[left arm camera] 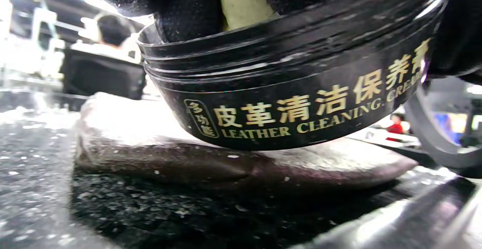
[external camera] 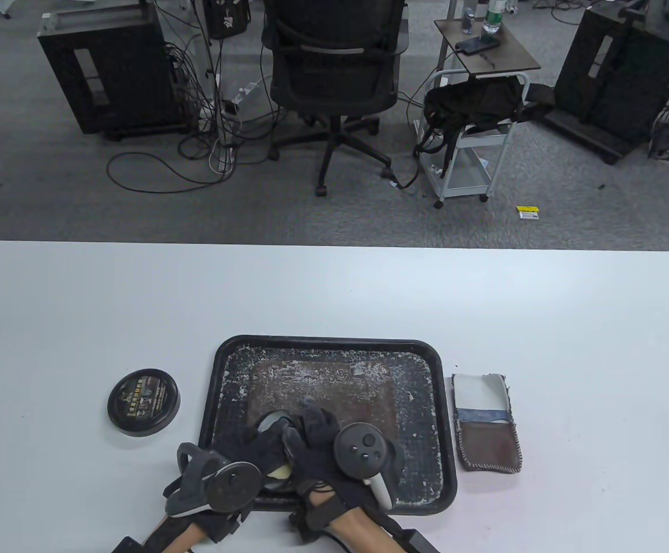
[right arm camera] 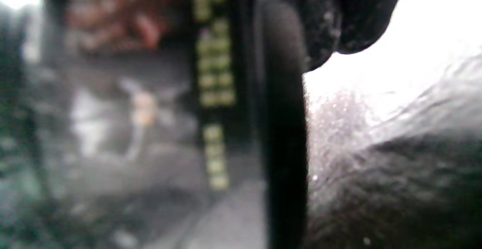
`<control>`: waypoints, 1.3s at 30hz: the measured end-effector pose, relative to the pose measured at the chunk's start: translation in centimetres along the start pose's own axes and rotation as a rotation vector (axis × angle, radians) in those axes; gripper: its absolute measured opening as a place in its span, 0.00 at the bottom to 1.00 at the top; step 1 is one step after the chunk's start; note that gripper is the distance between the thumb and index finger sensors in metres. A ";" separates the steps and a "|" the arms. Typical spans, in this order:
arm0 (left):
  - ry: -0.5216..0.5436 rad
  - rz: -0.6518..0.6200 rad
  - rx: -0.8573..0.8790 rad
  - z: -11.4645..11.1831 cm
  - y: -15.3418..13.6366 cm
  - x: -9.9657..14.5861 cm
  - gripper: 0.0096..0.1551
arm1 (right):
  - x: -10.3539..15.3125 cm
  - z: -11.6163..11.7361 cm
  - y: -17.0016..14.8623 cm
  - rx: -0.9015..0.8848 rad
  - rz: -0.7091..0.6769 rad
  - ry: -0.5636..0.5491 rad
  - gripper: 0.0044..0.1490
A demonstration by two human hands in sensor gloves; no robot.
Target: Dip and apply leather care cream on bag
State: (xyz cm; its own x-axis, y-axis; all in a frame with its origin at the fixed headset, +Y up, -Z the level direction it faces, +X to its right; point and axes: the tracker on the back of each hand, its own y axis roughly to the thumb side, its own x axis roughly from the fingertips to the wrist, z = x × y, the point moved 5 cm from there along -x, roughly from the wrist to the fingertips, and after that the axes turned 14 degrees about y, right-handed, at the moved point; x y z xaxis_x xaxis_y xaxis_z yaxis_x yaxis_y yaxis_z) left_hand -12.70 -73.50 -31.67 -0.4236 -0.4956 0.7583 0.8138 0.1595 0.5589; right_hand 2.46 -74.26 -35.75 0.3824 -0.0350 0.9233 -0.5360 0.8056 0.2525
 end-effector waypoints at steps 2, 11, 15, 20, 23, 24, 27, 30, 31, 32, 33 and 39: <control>0.008 -0.033 0.008 0.1 0.3 0.1 0.31 | 0.0 -0.3 -0.2 -0.023 0.004 -0.001 0.46; 0.030 0.020 -0.101 0.2 0.7 -0.1 0.31 | -0.1 -0.9 -0.9 -0.058 0.025 -0.003 0.45; 0.005 0.137 -0.168 -0.1 -0.2 -0.5 0.31 | -0.1 -0.1 -0.3 -0.019 0.027 0.024 0.47; -0.019 0.224 -0.179 0.0 -1.2 -0.3 0.31 | -0.1 0.8 0.6 0.041 0.034 0.040 0.48; -0.028 0.216 -0.134 -0.1 -1.4 -0.3 0.32 | -0.1 0.8 0.9 0.066 0.031 0.034 0.48; -0.031 0.202 -0.103 -0.2 -1.4 -0.2 0.32 | 0.0 0.7 0.7 0.053 0.033 0.030 0.48; -0.010 0.121 -0.061 -0.1 -0.9 0.1 0.32 | 0.0 0.2 0.1 -0.015 0.038 0.027 0.48; -0.009 0.056 -0.032 -0.1 -0.1 0.2 0.32 | 0.0 -0.4 -0.4 -0.054 0.047 0.020 0.47; -0.009 0.036 -0.020 -0.2 0.1 0.2 0.32 | 0.0 -0.5 -0.6 -0.059 0.049 0.020 0.47; -0.012 0.016 -0.010 -0.2 0.3 0.2 0.32 | 0.1 -0.7 -0.7 -0.064 0.051 0.026 0.47; -0.014 -0.004 0.000 -0.2 0.5 0.3 0.32 | 0.1 -0.8 -0.8 -0.065 0.051 0.030 0.47; 0.025 -0.039 0.036 0.4 0.9 0.3 0.31 | 0.1 -2.1 -1.5 -0.061 0.076 0.034 0.46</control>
State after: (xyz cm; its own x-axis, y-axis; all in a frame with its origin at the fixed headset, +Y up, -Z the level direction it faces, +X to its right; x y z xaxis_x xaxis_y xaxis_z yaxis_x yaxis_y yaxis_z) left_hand -12.23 -73.16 -30.75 -0.4439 -0.5233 0.7274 0.7818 0.1705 0.5998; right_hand 4.82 -74.23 -36.65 0.3683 0.0469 0.9285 -0.5177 0.8399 0.1629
